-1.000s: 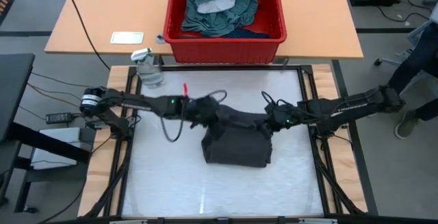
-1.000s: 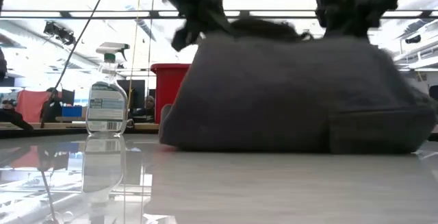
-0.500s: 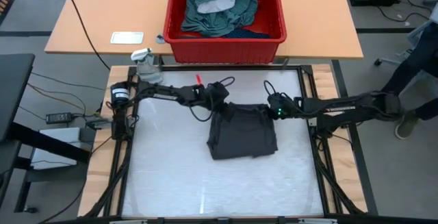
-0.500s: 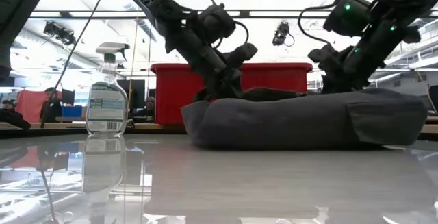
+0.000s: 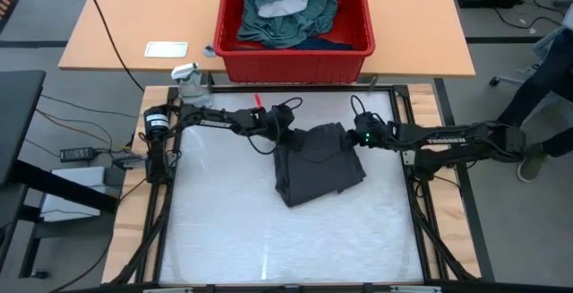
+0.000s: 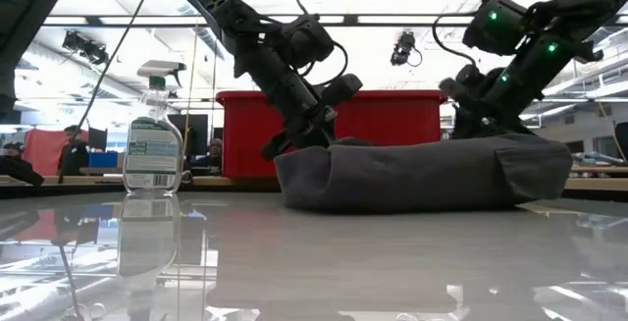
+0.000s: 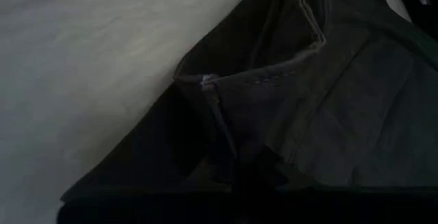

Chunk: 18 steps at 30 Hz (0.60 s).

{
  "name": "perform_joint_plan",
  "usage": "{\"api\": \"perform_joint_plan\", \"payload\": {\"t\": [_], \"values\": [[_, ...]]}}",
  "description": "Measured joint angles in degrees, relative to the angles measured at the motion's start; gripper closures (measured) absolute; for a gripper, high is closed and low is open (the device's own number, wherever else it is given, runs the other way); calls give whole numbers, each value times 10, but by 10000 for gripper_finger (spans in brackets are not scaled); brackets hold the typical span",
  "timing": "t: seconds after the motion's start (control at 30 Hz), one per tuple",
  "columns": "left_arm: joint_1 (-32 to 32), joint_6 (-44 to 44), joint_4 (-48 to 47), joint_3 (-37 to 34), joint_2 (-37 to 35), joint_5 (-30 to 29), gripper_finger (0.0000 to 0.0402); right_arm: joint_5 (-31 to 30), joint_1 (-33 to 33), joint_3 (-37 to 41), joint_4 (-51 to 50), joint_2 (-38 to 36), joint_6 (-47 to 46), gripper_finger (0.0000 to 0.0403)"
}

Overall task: Fold Laundry from Bin
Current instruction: Fold the gray short on the table

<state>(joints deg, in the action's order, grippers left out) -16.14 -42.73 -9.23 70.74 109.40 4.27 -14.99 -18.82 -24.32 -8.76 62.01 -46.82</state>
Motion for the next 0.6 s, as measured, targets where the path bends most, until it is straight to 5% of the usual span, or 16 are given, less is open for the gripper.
{"api": "perform_joint_plan", "payload": {"t": [0.23, 0.4, 0.6], "values": [[-5, 19, -57, 0, -58, 4, 364, 131, 20, -1, 45, 4, 46, 253], [-9, 48, -132, 0, -113, -51, 291, 115, 32, -1, 47, 35, 59, 266], [-3, 62, -78, 1, -126, -61, 233, 107, 30, -1, 106, 124, 107, 280]]}}
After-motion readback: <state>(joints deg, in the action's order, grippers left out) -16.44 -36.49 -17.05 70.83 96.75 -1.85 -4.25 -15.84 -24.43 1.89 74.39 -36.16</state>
